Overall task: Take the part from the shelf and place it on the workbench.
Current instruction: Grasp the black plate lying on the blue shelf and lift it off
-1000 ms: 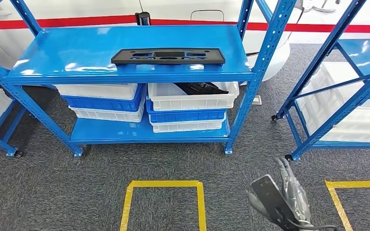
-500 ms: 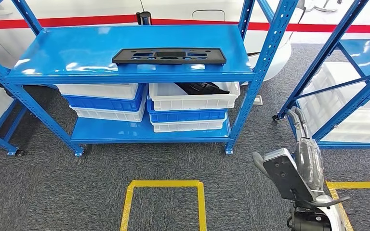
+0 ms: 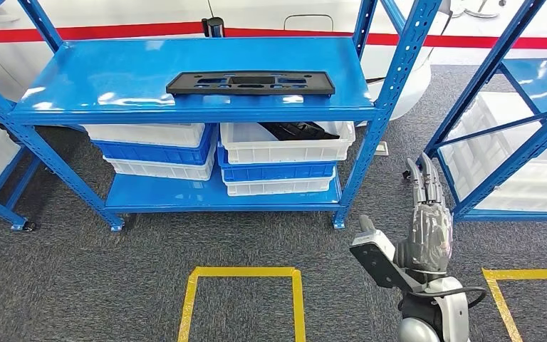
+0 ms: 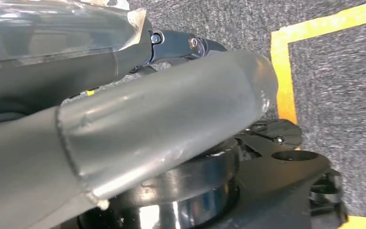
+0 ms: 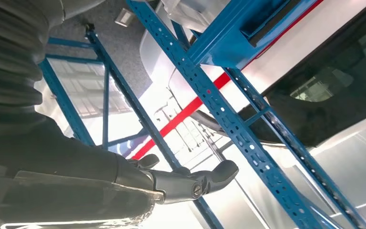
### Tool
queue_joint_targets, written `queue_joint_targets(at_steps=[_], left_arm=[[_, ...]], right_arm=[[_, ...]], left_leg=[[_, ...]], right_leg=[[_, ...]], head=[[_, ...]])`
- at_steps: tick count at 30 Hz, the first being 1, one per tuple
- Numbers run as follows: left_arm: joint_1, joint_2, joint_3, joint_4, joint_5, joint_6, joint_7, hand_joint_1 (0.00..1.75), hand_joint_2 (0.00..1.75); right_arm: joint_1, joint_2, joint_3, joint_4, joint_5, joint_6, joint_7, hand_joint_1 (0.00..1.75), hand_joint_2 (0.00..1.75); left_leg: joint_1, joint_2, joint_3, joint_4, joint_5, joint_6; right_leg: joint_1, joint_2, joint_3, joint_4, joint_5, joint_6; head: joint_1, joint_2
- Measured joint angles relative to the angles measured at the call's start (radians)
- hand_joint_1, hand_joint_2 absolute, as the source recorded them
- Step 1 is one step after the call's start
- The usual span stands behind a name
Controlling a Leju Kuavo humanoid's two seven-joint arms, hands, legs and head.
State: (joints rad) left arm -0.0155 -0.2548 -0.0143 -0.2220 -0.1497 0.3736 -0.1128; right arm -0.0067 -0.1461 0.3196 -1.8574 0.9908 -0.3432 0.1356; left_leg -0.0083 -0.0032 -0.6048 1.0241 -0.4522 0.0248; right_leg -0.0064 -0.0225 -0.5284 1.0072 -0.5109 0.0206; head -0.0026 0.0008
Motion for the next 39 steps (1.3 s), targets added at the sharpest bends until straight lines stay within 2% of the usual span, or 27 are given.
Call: queue_joint_targets(at_steps=[16,21,25,29,33,39], left_arm=[[-0.005,-0.010,0.021,0.002,0.038,0.008,-0.095,0.00,0.00],[-0.011,-0.011,0.029,0.003,0.057,-0.039,-0.095,0.00,0.00],[-0.019,-0.012,0.033,0.005,0.072,-0.079,-0.084,0.00,0.00],[-0.023,-0.012,0.028,0.006,0.071,-0.127,-0.074,0.00,0.00],[-0.025,-0.011,0.014,0.006,0.052,-0.170,-0.073,0.00,0.00],[-0.030,-0.003,-0.027,0.007,0.013,-0.233,-0.075,0.00,0.00]], right_arm=[[-0.063,0.126,-0.020,0.320,0.237,-0.225,-0.320,0.00,1.75],[-0.110,0.176,-0.003,0.420,0.334,-0.268,-0.372,0.00,1.75],[-0.161,0.206,0.046,0.501,0.405,-0.279,-0.374,0.00,1.75],[-0.182,0.204,0.113,0.514,0.461,-0.282,-0.318,0.00,1.75],[-0.165,0.172,0.144,0.473,0.491,-0.278,-0.247,0.00,1.75],[-0.129,0.088,0.197,0.389,0.532,-0.276,-0.125,0.00,1.75]], left_leg=[[0.000,0.000,0.000,0.000,0.000,0.000],[0.000,0.001,0.000,0.000,0.000,0.000],[0.000,0.000,0.001,0.000,0.001,0.000],[0.000,0.000,0.001,0.000,0.001,0.000],[-0.001,0.001,0.000,0.000,0.001,0.000],[-0.001,0.000,0.000,0.000,0.001,0.000]], right_leg=[[0.000,0.000,0.000,0.000,0.000,0.000],[0.000,0.000,0.000,0.000,0.000,0.000],[0.000,0.000,0.000,0.000,0.000,0.000],[0.000,0.000,-0.004,0.000,0.000,0.000],[-0.001,0.000,-0.002,0.000,0.000,0.000],[-0.002,0.000,-0.002,0.000,0.000,0.000]], head=[[0.000,0.000],[0.000,0.000],[0.000,0.000],[0.000,0.000],[0.000,0.000],[0.000,0.000]])
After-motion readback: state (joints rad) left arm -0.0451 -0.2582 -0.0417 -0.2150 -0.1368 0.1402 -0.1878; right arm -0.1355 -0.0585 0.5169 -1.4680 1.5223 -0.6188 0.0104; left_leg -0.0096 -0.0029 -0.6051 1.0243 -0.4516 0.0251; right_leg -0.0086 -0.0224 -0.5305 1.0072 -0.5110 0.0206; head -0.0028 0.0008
